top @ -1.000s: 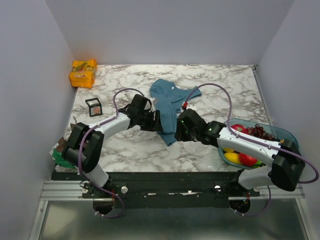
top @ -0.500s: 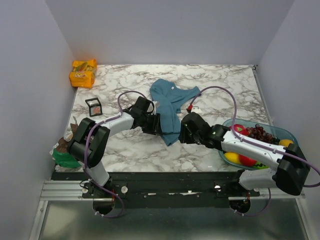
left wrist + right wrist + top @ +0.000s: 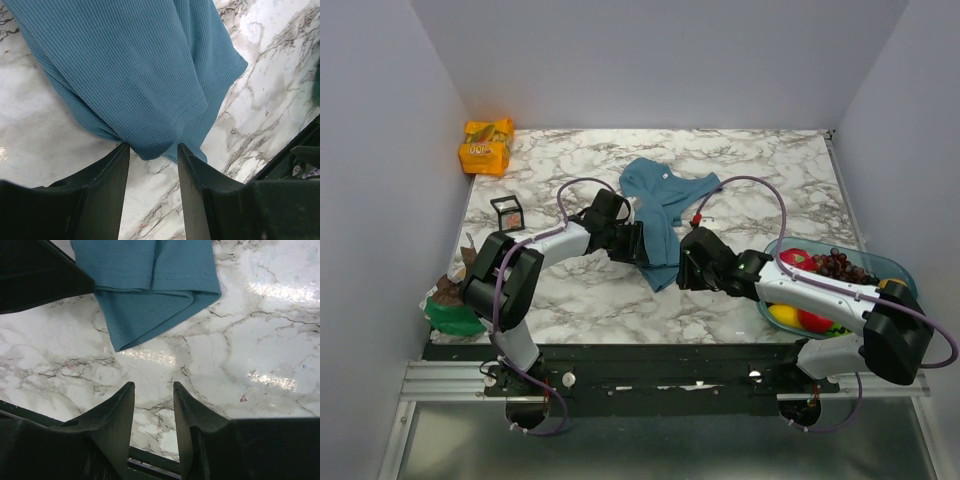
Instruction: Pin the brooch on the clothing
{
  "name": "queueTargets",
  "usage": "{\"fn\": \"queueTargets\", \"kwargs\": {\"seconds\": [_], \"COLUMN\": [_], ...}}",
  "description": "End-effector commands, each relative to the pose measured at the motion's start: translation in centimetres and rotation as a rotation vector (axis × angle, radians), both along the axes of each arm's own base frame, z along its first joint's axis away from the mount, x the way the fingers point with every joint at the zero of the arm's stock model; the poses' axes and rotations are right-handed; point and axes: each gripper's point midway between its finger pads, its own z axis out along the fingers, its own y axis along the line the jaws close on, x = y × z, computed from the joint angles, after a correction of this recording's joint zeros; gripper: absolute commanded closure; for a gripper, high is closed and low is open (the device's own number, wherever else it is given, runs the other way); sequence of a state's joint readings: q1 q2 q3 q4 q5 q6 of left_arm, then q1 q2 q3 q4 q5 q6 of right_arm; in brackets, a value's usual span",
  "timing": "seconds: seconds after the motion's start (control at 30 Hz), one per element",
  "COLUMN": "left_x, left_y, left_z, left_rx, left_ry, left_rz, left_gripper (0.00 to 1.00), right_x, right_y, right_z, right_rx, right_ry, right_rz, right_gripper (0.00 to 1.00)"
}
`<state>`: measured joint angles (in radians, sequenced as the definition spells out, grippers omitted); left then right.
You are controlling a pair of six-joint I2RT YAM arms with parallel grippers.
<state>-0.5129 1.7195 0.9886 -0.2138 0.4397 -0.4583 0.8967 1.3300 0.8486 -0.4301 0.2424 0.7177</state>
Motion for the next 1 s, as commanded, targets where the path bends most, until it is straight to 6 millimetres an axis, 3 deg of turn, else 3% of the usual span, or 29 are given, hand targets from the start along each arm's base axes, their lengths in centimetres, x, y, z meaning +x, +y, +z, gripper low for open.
{"fn": "queueTargets", "kwargs": {"seconds": [0.0,0.3,0.4,0.43,0.5,0.53,0.6,0.67,0.83,0.97], "left_x": [0.3,0.2,0.3,0.3,0.4,0.5,0.8,1.5,2.9,3.4], "left_y": [-1.0,-0.9,-0.9,-1.0,-1.1,-1.1,-1.1,-0.7,2.1,5.4], "left_z": [0.3,-0.5,-0.5,-0.5,-0.2,0.3,1.2,3.4,9.5,11.4], "left_rx": [-0.026,-0.012,-0.013,-0.015,-0.022,-0.030,-0.035,-0.038,-0.032,0.000], "left_ry": [0.001,0.021,0.013,0.009,0.002,-0.015,-0.046,-0.116,-0.333,-0.389], "left_rz": [-0.020,-0.027,-0.031,-0.034,-0.041,-0.043,-0.045,-0.037,0.029,0.100], "left_gripper": [0.48,0.51,0.65,0.79,0.91,0.97,0.98,1.00,1.00,1.00], "right_x": [0.2,0.2,0.1,0.1,0.0,0.0,-0.1,-0.1,0.1,0.6], "right_y": [0.8,1.3,1.2,1.2,1.2,1.1,1.1,0.9,0.1,0.1], "right_z": [-0.3,-0.5,-0.7,-0.7,-0.8,-0.8,-0.8,-0.6,-0.3,-0.1], "right_rx": [0.026,0.038,0.038,0.040,0.041,0.042,0.042,0.044,0.029,0.011], "right_ry": [0.005,0.006,0.009,0.010,0.011,0.010,0.010,0.001,-0.016,-0.028], "right_rz": [0.008,0.019,0.019,0.018,0.018,0.018,0.020,0.017,-0.005,-0.017], "right_gripper": [0.55,0.57,0.58,0.58,0.59,0.59,0.60,0.60,0.56,0.48]}}
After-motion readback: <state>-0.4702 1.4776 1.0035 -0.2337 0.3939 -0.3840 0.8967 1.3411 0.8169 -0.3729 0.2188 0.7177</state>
